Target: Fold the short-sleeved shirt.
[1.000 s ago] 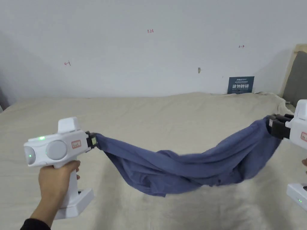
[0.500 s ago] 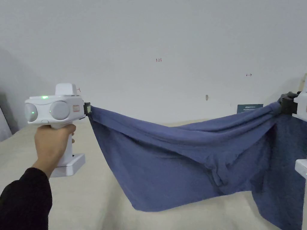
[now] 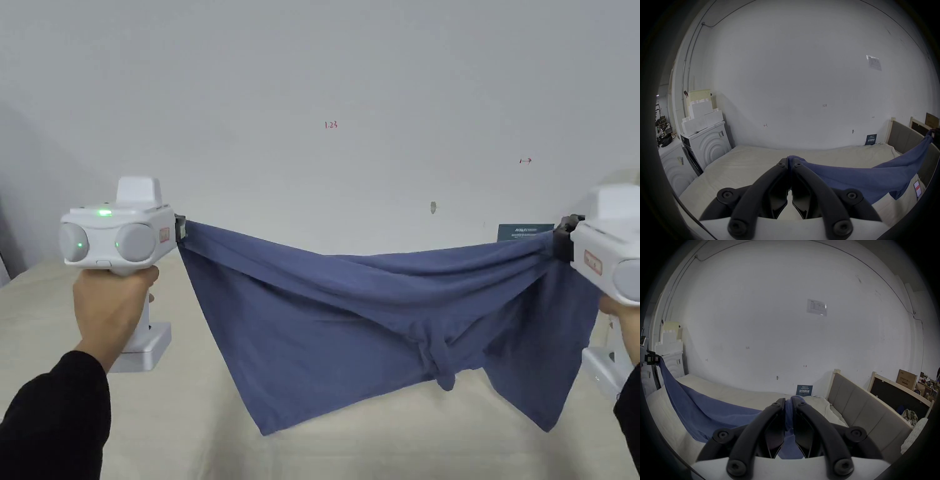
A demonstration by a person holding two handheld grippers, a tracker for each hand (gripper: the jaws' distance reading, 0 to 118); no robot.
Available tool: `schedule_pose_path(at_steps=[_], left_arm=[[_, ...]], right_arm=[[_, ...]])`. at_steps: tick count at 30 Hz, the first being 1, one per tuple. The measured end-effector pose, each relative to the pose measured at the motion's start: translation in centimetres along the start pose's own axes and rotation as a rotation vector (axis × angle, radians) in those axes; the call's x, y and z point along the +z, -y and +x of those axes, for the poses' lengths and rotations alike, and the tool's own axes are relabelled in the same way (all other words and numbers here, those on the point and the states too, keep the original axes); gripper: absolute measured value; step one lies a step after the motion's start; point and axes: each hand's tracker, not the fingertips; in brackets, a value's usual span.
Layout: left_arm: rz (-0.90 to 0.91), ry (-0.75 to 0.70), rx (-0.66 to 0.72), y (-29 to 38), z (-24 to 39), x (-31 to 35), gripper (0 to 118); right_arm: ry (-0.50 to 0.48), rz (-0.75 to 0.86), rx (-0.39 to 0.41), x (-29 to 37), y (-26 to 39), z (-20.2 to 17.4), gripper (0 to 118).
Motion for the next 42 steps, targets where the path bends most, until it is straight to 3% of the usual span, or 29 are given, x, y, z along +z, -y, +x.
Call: schedule_pose_path(at_steps=[4,15,35,42], left_arm=[[-0.01,-0.004,-0.044,3.9,0.8,-0.8,1],[-0.165,0.063,-0.066,16.2,-0.5,1.2,1],[-0.368,0.064,0.036,33.4,-8.6,17.3,1],[-0.42,0.054,0.022,36.7,-9.8,21.4,1]], right_arm=[[0.019,-0.054,0.024,-0.9,4.3,-1.1,7],[-0.048,-0.225,-0.006,2.5,15.0,-2.3,7],[-0.091,-0.342,-0.083,23.5,27.0,-2.5,7],[-0.08,-0.367,-0.063,27.9,29.1,-2.5,7]])
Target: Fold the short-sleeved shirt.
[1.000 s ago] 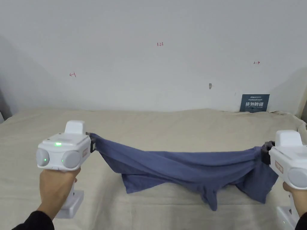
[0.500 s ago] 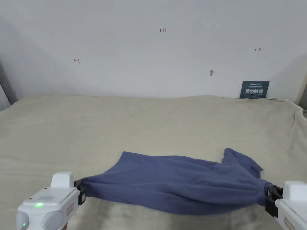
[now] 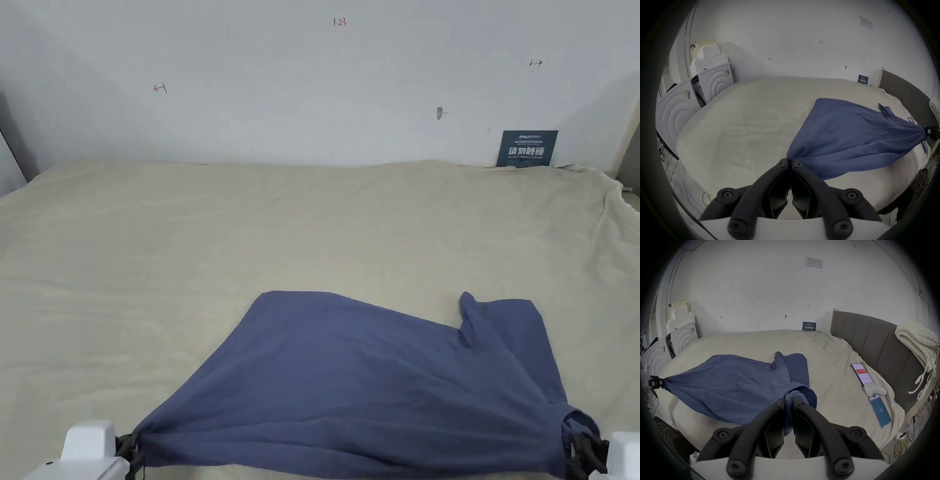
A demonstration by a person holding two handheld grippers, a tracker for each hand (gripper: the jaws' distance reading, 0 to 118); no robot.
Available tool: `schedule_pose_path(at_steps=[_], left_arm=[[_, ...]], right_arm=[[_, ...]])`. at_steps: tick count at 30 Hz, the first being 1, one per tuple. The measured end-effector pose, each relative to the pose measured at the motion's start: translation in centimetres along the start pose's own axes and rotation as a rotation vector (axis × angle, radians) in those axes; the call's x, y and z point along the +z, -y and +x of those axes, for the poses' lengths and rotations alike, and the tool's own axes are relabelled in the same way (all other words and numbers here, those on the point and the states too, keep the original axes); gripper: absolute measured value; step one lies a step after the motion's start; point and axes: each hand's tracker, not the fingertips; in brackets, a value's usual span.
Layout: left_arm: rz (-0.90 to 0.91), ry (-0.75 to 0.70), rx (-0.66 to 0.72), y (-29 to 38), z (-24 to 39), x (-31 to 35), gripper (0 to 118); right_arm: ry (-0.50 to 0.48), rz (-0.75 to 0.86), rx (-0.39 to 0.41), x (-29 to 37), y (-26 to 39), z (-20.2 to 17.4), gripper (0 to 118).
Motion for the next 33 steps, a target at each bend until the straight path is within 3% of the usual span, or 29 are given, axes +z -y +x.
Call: schedule_pose_path(at_steps=[7,18,23,24,25,27,28,29,30,33], left_arm=[[-0.067,-0.016,0.019,2.8,0.1,-1.0,1],[-0.243,-0.059,0.057,3.8,3.0,-3.9,1],[-0.285,-0.085,0.081,2.6,3.8,-4.0,13],[-0.29,-0.081,0.093,2.2,3.9,-3.8,17],[-0.292,-0.078,0.103,1.8,4.0,-3.7,29],[-0.291,-0.08,0.109,0.6,4.6,-2.9,63],[-0.269,-0.062,0.116,-0.1,5.0,-2.4,85],[-0.227,-0.039,0.124,-0.9,5.4,-1.6,99],[-0.183,-0.022,0.132,-1.9,5.9,-0.8,105],[-0.079,-0.003,0.107,-4.7,7.7,1.3,106]], right_arm=[[0.02,-0.076,0.015,-0.2,3.2,-0.4,7],[0.048,-0.384,-0.017,-5.9,6.4,-0.9,7],[0.058,-0.37,-0.01,-5.9,5.9,-1.0,15],[0.057,-0.379,-0.008,-5.8,5.6,-1.0,22],[0.058,-0.379,-0.006,-5.5,5.3,-1.0,44],[0.053,-0.331,-0.001,-4.6,4.2,-0.8,74],[0.046,-0.292,-0.008,-4.2,3.4,-0.9,78],[0.044,-0.266,-0.014,-3.5,2.3,-0.9,78],[0.04,-0.232,-0.017,-3.0,1.2,-1.0,78],[0.035,-0.113,-0.018,-1.2,-2.0,-1.5,78]])
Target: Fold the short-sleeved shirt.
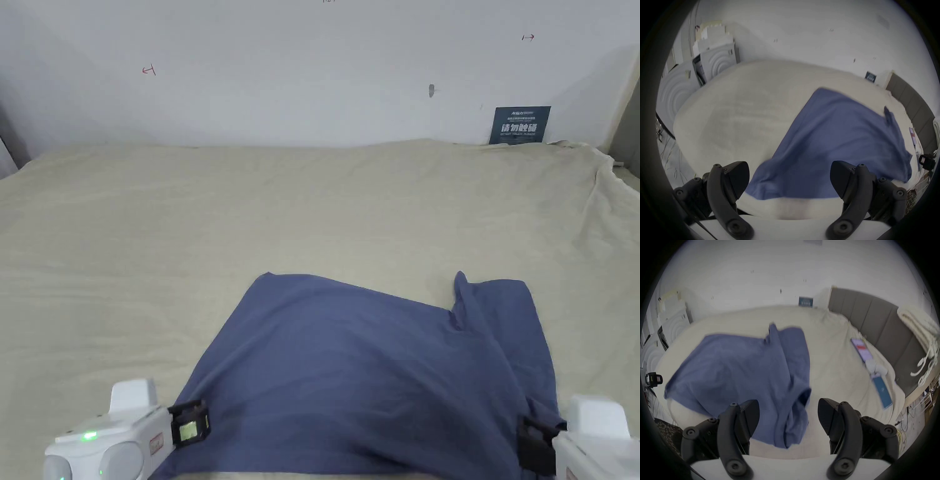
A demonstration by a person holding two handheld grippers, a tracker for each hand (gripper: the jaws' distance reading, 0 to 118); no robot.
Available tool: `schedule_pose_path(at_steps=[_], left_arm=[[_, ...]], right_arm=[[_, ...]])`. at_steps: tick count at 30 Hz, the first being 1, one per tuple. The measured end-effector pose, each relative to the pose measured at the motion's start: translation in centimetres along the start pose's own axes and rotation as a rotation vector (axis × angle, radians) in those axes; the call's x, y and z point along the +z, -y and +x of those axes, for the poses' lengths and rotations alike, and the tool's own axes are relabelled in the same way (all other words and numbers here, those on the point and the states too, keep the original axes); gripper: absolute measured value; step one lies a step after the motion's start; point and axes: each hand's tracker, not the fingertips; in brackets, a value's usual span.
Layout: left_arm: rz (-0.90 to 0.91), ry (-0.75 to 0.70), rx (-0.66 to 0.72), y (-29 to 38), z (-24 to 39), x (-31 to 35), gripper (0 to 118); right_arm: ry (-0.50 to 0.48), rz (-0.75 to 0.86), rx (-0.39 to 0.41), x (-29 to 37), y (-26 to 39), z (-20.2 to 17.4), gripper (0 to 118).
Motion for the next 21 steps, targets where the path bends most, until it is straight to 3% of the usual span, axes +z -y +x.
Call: schedule_pose_path(at_steps=[9,12,13,15,16,21], left_arm=[[0.301,0.1,-0.04,-3.7,3.8,3.9,100],[0.42,0.133,-0.066,-4.3,4.9,5.1,66],[0.442,0.145,-0.08,-4.5,5.3,5.5,44],[0.471,0.175,-0.108,-4.8,6.0,5.7,15],[0.472,0.189,-0.115,-4.9,6.3,5.7,4],[0.471,0.237,-0.121,-6.1,7.5,5.1,0]], right_arm=[[-0.04,0.294,-0.009,5.7,-5.9,-1.0,75],[-0.008,0.379,0.009,7.1,-6.8,-1.4,60],[0.001,0.394,0.011,7.4,-7.0,-1.5,48],[0.005,0.426,0.017,8.0,-7.2,-1.6,24],[0.007,0.433,0.019,8.0,-7.4,-1.6,4],[-0.001,0.447,0.011,7.3,-7.9,-1.2,0]])
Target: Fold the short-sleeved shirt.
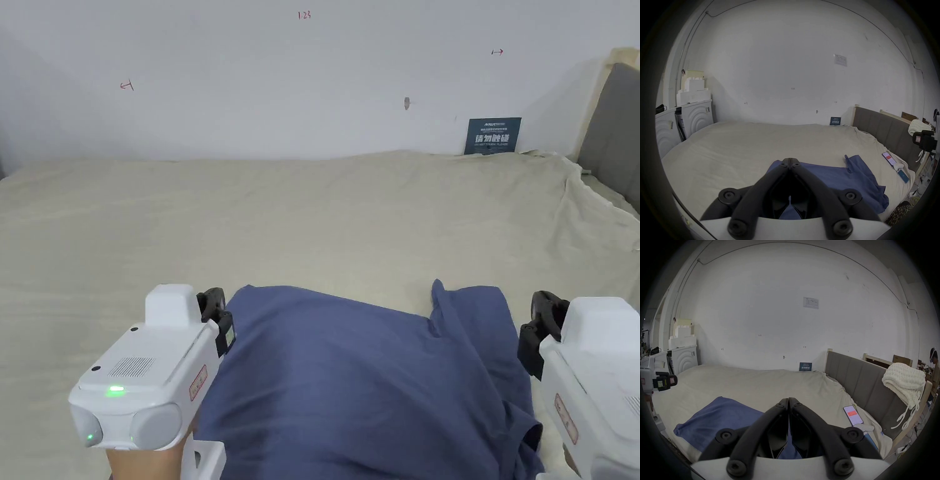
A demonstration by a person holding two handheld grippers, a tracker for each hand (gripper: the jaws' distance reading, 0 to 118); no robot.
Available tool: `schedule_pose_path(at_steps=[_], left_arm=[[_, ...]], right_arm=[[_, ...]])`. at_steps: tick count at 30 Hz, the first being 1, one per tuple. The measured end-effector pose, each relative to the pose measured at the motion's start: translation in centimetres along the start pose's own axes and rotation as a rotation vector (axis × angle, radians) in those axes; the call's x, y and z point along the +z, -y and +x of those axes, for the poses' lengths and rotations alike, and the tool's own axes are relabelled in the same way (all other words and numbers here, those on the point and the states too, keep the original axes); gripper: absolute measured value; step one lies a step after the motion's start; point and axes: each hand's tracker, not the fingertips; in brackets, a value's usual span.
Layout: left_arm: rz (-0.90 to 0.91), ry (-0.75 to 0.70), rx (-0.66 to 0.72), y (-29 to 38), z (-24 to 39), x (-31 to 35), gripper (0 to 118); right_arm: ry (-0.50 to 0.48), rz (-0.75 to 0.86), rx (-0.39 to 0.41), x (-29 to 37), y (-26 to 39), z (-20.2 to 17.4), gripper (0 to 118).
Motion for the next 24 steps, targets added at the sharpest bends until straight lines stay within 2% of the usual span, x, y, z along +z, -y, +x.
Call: schedule_pose_path(at_steps=[7,18,21,24], left_arm=[[-0.079,0.049,-0.011,-2.0,-0.5,-5.6,0],[-0.319,0.067,-0.062,-2.6,-2.7,-22.4,0],[-0.474,0.056,0.012,-2.1,-3.5,-27.7,16],[-0.533,0.03,0.015,-0.9,-4.3,-31.9,67]], right_arm=[[0.009,-0.028,-0.005,-2.3,0.2,0.5,0],[0.026,-0.09,0.001,-9.5,0.6,1.0,0],[0.039,-0.114,0.004,-11.5,1.1,1.1,0],[0.049,-0.145,-0.007,-13.3,1.8,1.3,0]])
